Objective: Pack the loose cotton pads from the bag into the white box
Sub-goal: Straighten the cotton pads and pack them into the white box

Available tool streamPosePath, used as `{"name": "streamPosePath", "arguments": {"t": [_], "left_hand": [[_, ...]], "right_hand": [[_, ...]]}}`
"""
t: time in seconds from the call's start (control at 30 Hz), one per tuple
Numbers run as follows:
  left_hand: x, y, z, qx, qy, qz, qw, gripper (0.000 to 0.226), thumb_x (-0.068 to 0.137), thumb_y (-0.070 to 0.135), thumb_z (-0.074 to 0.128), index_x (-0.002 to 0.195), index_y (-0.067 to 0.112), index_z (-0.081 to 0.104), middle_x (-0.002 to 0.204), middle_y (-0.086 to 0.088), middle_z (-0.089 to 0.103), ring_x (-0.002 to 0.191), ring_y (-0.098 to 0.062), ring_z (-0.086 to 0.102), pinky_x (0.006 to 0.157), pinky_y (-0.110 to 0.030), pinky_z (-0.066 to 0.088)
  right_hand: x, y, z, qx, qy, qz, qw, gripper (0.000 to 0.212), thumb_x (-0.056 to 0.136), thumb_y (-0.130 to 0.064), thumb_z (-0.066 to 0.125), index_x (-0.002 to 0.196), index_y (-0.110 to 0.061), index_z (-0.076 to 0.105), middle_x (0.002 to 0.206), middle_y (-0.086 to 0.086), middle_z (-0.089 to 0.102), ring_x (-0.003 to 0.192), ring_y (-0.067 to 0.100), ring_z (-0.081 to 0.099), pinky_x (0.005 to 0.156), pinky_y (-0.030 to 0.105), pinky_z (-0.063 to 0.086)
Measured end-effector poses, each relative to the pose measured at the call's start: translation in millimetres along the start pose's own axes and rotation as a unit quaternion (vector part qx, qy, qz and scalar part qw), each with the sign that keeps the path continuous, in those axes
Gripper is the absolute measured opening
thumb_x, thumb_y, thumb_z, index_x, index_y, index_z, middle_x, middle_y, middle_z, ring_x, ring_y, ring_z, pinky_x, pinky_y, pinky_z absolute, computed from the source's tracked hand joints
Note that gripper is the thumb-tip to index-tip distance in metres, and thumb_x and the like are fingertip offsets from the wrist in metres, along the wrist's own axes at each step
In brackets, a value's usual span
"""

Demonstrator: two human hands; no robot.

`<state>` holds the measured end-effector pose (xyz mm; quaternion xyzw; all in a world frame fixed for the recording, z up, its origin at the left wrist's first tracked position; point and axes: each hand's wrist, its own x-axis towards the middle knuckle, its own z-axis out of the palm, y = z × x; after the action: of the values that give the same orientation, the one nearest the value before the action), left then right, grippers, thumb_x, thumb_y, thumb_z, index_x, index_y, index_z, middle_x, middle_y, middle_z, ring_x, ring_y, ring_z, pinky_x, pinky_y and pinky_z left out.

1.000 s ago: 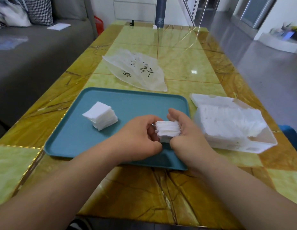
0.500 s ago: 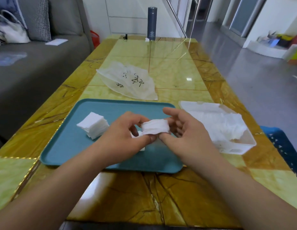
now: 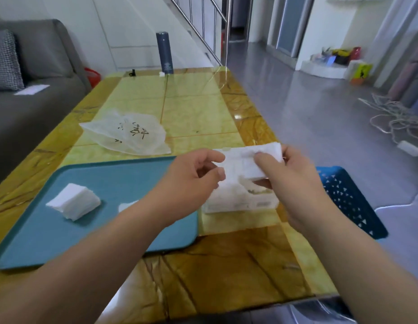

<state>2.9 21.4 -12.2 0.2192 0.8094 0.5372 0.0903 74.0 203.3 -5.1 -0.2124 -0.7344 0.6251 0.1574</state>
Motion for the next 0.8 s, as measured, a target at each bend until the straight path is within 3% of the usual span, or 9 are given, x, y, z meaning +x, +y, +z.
{"name": "streamPosePath", "arguments": {"t": [0.07,0.13,0.2,0.27,0.4,0.47,0.6,0.7,0.8], "left_hand": [[8.1,2.8,12.9,0.060,-0.006,0.025,0.998,0.015,0.098,0.021,0.067,0.107,0.031,0.073,0.095,0.013,0.074,0.078,-0.007,0.067,0.066,-0.010,0.049],[12.6,5.6,27.2,0.133,-0.050,0.045,0.989,0.015,0.099,0.021,0.065,0.100,0.034,0.072,0.082,0.030,0.069,0.064,-0.002,0.061,0.058,-0.006,0.044],[14.3,6.9,36.6,0.186,-0.093,0.059,0.976,0.014,0.099,0.022,0.064,0.099,0.035,0.069,0.066,0.044,0.057,0.056,0.007,0.055,0.053,-0.005,0.038],[16.7,6.2,40.1,0.247,-0.111,0.084,0.959,0.012,0.098,0.025,0.064,0.103,0.033,0.070,0.069,0.042,0.055,0.065,0.017,0.052,0.058,-0.005,0.037],[19.3,6.6,38.6,0.330,-0.155,0.102,0.925,0.022,0.096,0.027,0.062,0.116,0.037,0.065,0.099,0.023,0.059,0.080,-0.001,0.048,0.070,-0.017,0.038],[20.7,5.2,36.5,0.334,-0.165,0.119,0.920,0.028,0.096,0.026,0.060,0.121,0.038,0.062,0.111,0.017,0.060,0.089,-0.005,0.051,0.078,-0.028,0.046],[25.7,1.4,37.0,0.391,-0.186,0.102,0.896,0.048,0.095,0.036,0.060,0.140,0.046,0.048,0.123,0.015,0.045,0.098,-0.017,0.061,0.081,-0.039,0.056],[31.6,1.6,39.9,0.395,-0.186,0.130,0.890,0.040,0.092,0.038,0.065,0.131,0.037,0.056,0.129,0.015,0.041,0.101,-0.020,0.063,0.082,-0.042,0.056],[35.9,1.7,42.4,0.396,-0.205,0.164,0.880,0.035,0.091,0.035,0.065,0.125,0.037,0.058,0.130,0.018,0.050,0.114,-0.016,0.060,0.086,-0.041,0.055]], "right_hand": [[4.9,4.5,-11.7,-0.112,0.036,-0.031,0.993,0.024,0.087,-0.036,0.070,0.098,-0.015,0.064,0.092,0.012,0.070,0.078,0.017,0.069,0.067,0.034,0.060],[7.9,11.2,-15.7,-0.197,0.023,-0.058,0.979,0.025,0.087,-0.037,0.072,0.086,-0.014,0.061,0.070,0.004,0.059,0.055,0.006,0.055,0.047,0.019,0.041],[12.9,16.6,-13.2,-0.268,0.012,-0.069,0.961,0.030,0.087,-0.042,0.071,0.081,-0.016,0.057,0.067,-0.003,0.056,0.058,0.010,0.055,0.049,0.024,0.039],[19.2,19.3,-11.2,-0.335,0.008,-0.061,0.940,0.031,0.088,-0.049,0.066,0.094,-0.019,0.061,0.081,-0.001,0.064,0.076,0.022,0.063,0.062,0.033,0.050],[25.4,19.7,-9.4,-0.392,-0.002,-0.056,0.918,0.043,0.091,-0.054,0.059,0.118,-0.021,0.065,0.106,0.002,0.071,0.097,0.030,0.067,0.081,0.042,0.057],[28.3,19.6,-9.1,-0.386,0.000,-0.059,0.921,0.044,0.093,-0.051,0.059,0.126,-0.021,0.063,0.112,0.002,0.070,0.101,0.029,0.066,0.080,0.041,0.056],[34.2,20.7,-11.2,-0.352,0.004,-0.057,0.934,0.041,0.096,-0.042,0.061,0.129,-0.018,0.059,0.104,0.001,0.064,0.093,0.025,0.061,0.076,0.040,0.053],[33.2,19.3,-11.0,-0.339,0.016,-0.071,0.938,0.031,0.096,-0.038,0.061,0.118,-0.017,0.058,0.094,0.001,0.061,0.089,0.026,0.061,0.069,0.037,0.049],[31.8,16.9,-10.3,-0.364,0.023,-0.089,0.927,0.027,0.095,-0.041,0.060,0.108,-0.018,0.055,0.090,0.002,0.063,0.085,0.028,0.063,0.066,0.039,0.051]]}}
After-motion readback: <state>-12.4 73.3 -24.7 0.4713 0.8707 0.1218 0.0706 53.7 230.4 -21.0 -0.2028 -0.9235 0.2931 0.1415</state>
